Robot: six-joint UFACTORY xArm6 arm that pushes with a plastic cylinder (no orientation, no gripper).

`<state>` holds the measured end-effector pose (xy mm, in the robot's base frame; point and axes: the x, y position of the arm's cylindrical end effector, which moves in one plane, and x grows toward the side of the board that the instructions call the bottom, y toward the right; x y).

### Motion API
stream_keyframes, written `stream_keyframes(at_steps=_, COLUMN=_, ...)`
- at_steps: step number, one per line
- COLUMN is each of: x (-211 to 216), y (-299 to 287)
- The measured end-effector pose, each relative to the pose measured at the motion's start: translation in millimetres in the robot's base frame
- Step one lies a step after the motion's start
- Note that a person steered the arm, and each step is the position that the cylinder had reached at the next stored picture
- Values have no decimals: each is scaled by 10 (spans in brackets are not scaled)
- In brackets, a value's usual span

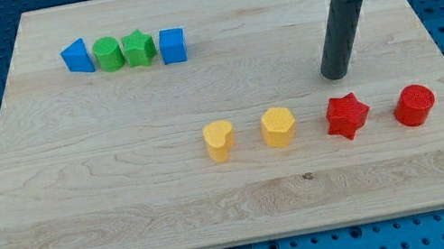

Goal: Push the red star into the red circle

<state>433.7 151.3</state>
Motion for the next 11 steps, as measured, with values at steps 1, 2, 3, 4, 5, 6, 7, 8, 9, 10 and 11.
stream_keyframes(at_steps=1, x=0, y=0)
stream_keyframes(at_steps=2, x=10, y=-190)
stream_keyframes(at_steps=3, x=228, y=-513)
stream_keyframes(at_steps=4, x=488, y=-554)
stream_keyframes(at_steps=5, x=724, y=-550)
stream_keyframes(at_steps=6, x=707, y=-392)
stream_keyframes(at_steps=7, x=650, y=-127)
stream_keyframes(at_steps=8, x=585, y=214)
stream_keyframes(at_steps=9, x=446, y=596)
stream_keyframes(at_steps=10, x=470, y=881)
stream_keyframes(at_steps=11, x=684, y=1165)
